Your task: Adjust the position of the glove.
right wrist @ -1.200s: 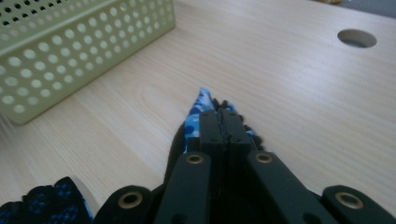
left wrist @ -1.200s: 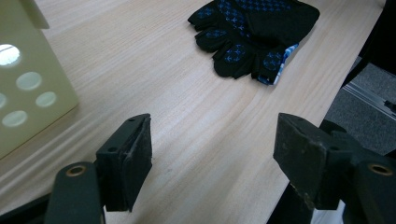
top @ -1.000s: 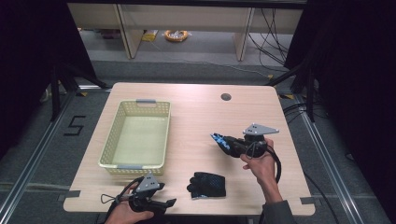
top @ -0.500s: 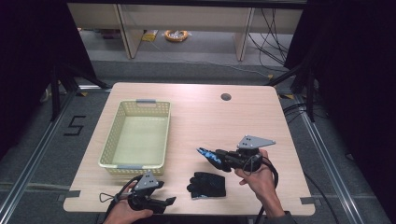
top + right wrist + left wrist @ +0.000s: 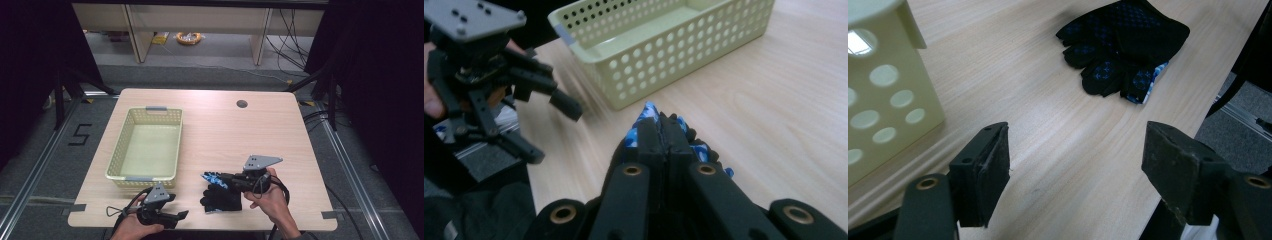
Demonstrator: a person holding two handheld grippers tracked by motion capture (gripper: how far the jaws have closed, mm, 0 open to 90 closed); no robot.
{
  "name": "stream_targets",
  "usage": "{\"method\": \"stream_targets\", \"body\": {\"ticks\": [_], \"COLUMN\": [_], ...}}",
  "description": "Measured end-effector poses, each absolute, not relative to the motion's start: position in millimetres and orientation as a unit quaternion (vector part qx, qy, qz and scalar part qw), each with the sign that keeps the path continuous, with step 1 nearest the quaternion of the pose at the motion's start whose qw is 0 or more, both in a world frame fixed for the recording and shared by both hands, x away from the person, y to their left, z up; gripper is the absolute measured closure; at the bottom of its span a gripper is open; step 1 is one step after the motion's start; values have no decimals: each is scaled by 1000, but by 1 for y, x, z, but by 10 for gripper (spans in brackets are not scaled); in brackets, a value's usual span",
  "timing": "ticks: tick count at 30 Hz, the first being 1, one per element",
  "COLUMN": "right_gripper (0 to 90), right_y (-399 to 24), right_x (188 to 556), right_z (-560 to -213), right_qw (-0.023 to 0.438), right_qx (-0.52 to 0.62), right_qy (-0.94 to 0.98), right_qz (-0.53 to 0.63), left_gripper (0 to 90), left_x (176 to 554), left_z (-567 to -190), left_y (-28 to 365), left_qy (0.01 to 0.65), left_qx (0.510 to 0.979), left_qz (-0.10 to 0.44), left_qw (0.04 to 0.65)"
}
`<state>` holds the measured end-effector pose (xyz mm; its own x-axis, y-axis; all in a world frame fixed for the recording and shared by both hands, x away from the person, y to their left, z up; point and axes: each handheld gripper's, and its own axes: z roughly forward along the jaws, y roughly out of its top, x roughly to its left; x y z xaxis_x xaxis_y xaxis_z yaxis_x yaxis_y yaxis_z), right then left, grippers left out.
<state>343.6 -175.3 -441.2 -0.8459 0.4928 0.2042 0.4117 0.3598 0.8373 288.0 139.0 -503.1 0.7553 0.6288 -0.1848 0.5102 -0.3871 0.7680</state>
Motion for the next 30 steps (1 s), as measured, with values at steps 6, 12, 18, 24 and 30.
{"method": "stream_targets", "body": {"ticks": [6, 12, 18, 24, 30], "right_gripper": [896, 895, 894, 892, 872], "right_y": [-180, -180, -176, -176, -176], "right_x": [337, 325, 318, 312, 310], "right_z": [-450, -463, -474, -479, -485], "right_qw": [35, 24, 23, 16, 13], "right_qx": [258, 254, 244, 235, 236], "right_qy": [837, 850, 864, 870, 874], "right_qz": [481, 461, 440, 433, 426], "left_gripper": [268, 268, 272, 290, 295], "left_x": [287, 287, 286, 288, 295], "left_z": [-503, -504, -504, -503, -505], "left_y": [138, 137, 132, 121, 104], "left_qy": [340, 341, 329, 321, 300], "left_qx": [832, 837, 841, 840, 849], "left_qz": [68, 67, 70, 64, 70], "left_qw": [432, 422, 424, 433, 428]}}
